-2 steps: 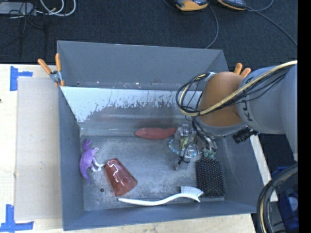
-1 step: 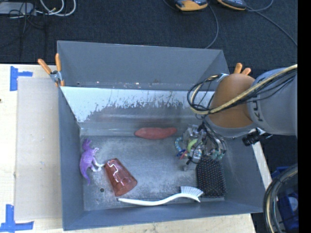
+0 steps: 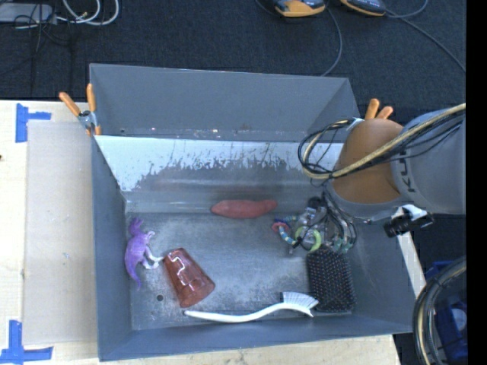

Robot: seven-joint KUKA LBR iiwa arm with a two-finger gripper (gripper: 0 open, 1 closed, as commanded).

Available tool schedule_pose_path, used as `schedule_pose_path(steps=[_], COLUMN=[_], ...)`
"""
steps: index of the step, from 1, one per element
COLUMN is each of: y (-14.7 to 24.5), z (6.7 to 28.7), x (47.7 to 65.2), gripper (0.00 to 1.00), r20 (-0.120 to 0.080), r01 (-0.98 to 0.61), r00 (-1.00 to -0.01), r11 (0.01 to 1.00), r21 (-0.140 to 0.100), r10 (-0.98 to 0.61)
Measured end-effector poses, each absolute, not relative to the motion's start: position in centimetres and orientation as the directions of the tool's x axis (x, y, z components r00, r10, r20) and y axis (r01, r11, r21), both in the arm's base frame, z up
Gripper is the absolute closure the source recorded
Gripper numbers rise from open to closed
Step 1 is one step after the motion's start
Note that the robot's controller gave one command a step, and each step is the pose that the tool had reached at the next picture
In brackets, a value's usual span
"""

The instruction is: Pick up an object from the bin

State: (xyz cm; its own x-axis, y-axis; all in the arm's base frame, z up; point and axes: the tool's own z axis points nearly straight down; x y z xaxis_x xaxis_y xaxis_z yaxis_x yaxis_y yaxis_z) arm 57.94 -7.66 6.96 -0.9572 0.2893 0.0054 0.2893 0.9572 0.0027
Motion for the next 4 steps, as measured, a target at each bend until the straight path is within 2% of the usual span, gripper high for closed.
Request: schedule_pose_path(steps=[1, 2, 3, 4], y=[-7.67, -7.67, -7.67, -7.67], z=[6.95, 6.95, 6.94, 6.94], x=[57.93, 57.93, 57.92, 57.92], gripper=[1.00, 0.00, 1.00, 1.00], r20=[0.005, 0.006, 0.006, 0.006], r01=[0.288, 0.288, 0.288, 0.288], r00=[-0.957, -0.958, -0.958, -0.958], r11=[0.957, 0.958, 0.958, 0.958], r21=[0.002, 0.002, 0.002, 0.002], r10=[0.288, 0.288, 0.288, 0.288])
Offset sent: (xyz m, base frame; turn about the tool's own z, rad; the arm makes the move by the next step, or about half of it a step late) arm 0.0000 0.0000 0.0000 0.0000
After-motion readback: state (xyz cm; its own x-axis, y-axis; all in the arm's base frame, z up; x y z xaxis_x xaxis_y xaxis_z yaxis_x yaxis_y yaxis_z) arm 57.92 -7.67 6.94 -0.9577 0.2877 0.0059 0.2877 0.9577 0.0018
